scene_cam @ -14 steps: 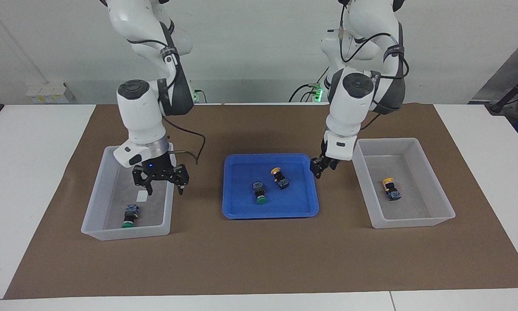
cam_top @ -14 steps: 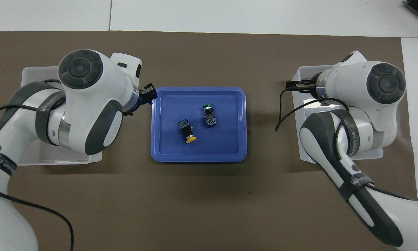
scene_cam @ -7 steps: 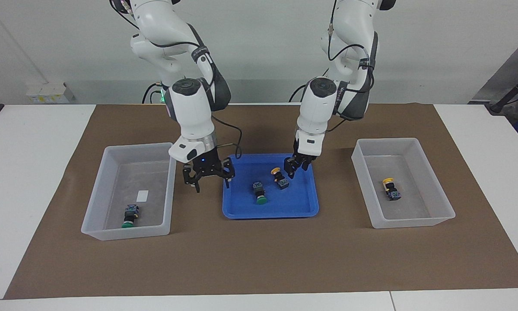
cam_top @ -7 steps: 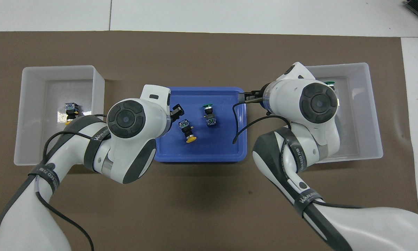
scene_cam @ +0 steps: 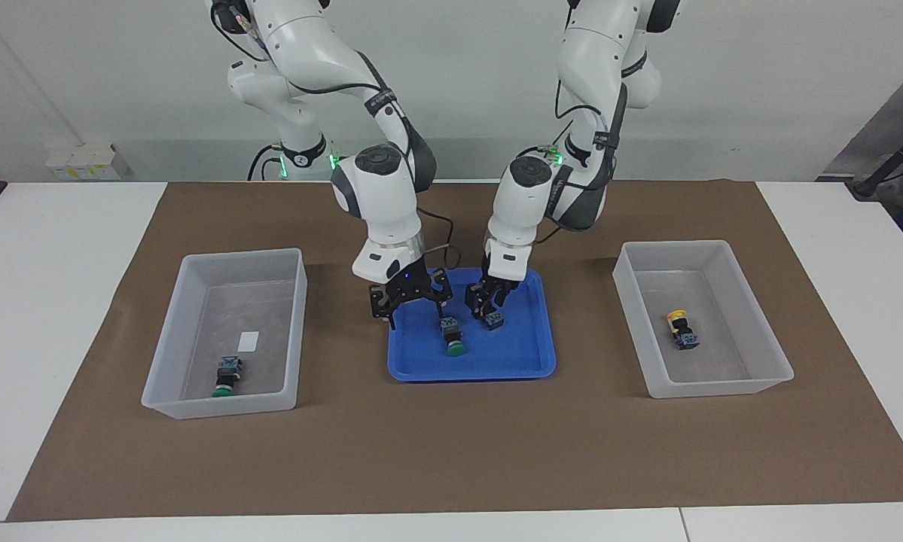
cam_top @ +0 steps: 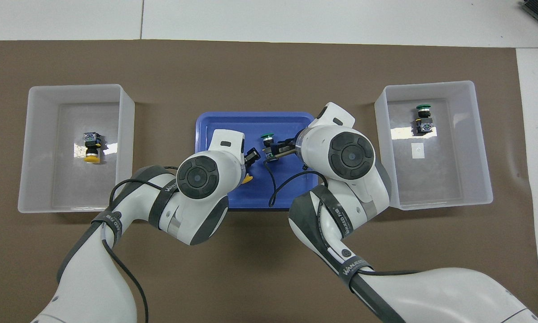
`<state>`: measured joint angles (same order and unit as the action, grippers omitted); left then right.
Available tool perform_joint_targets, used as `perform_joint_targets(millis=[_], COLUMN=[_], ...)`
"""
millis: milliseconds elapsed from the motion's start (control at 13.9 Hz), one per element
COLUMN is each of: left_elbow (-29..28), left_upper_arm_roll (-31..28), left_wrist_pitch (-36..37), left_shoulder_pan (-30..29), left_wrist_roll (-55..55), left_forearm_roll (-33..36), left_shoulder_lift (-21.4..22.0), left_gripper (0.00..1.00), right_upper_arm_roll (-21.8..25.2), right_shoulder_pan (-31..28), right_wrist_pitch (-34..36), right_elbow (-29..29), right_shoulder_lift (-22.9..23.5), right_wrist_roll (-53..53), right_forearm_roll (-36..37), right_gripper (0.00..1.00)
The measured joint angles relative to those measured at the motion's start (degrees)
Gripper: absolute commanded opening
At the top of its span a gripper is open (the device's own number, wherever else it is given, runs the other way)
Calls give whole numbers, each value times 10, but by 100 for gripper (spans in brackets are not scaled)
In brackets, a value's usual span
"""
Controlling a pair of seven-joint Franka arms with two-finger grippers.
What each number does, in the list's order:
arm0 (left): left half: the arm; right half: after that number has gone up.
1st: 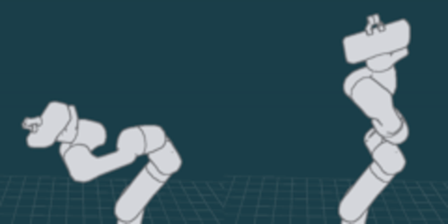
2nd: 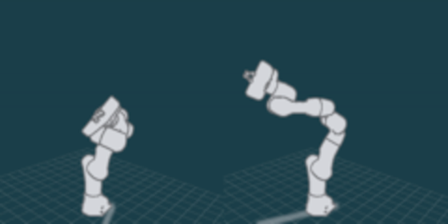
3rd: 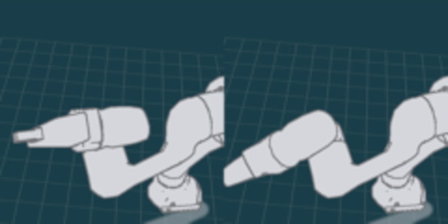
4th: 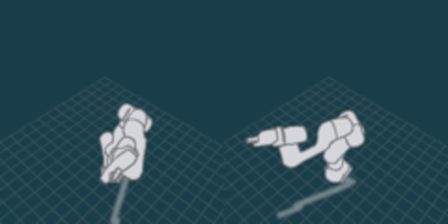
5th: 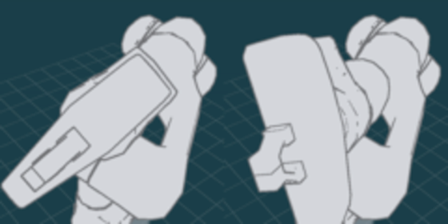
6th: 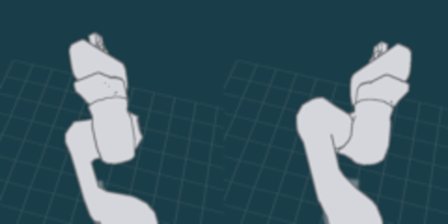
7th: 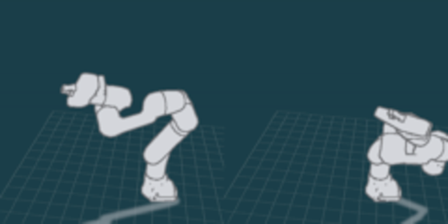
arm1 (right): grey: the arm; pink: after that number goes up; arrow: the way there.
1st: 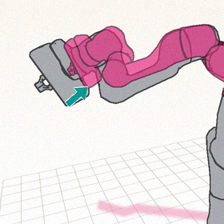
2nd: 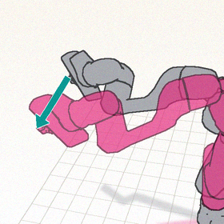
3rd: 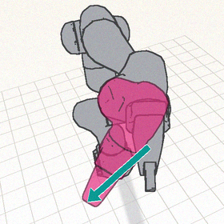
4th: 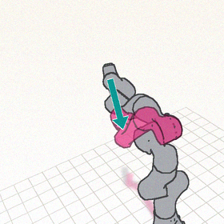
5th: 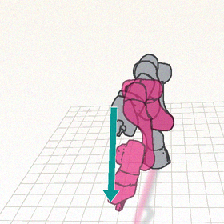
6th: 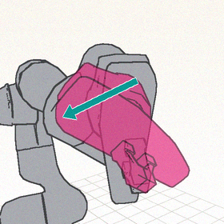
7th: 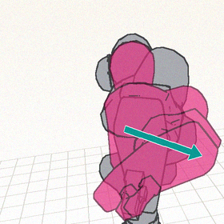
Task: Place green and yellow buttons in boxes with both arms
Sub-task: 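Grasp the yellow button with the left gripper while the right gripper grasps green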
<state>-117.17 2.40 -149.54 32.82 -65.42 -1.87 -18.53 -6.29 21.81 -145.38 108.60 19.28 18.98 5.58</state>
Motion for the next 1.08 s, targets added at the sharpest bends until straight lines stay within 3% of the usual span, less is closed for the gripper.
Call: perform_joint_targets(millis=[144, 504, 864, 1080], left_elbow=[-1, -1, 2, 32], left_upper_arm_roll=[-1, -2, -5, -12], left_wrist_pitch=[-3, -3, -3, 25], left_shoulder_pan=[0, 0, -1, -17], left_wrist_roll=[0, 0, 0, 7], left_forearm_roll=[0, 0, 0, 0], left_shoulder_lift=[-6, -7, -7, -5], left_gripper=[65, 2, 0, 0], right_upper_arm_roll=[0, 0, 0, -9], right_shoulder_pan=[2, 2, 2, 3], right_wrist_pitch=[0, 0, -10, -28], right_elbow=[2, 3, 3, 5], right_shoulder_lift=[4, 7, 7, 20], right_wrist_roll=[0, 0, 0, 2], right_forearm_roll=[0, 0, 0, -1], right_gripper=[100, 100, 100, 100])
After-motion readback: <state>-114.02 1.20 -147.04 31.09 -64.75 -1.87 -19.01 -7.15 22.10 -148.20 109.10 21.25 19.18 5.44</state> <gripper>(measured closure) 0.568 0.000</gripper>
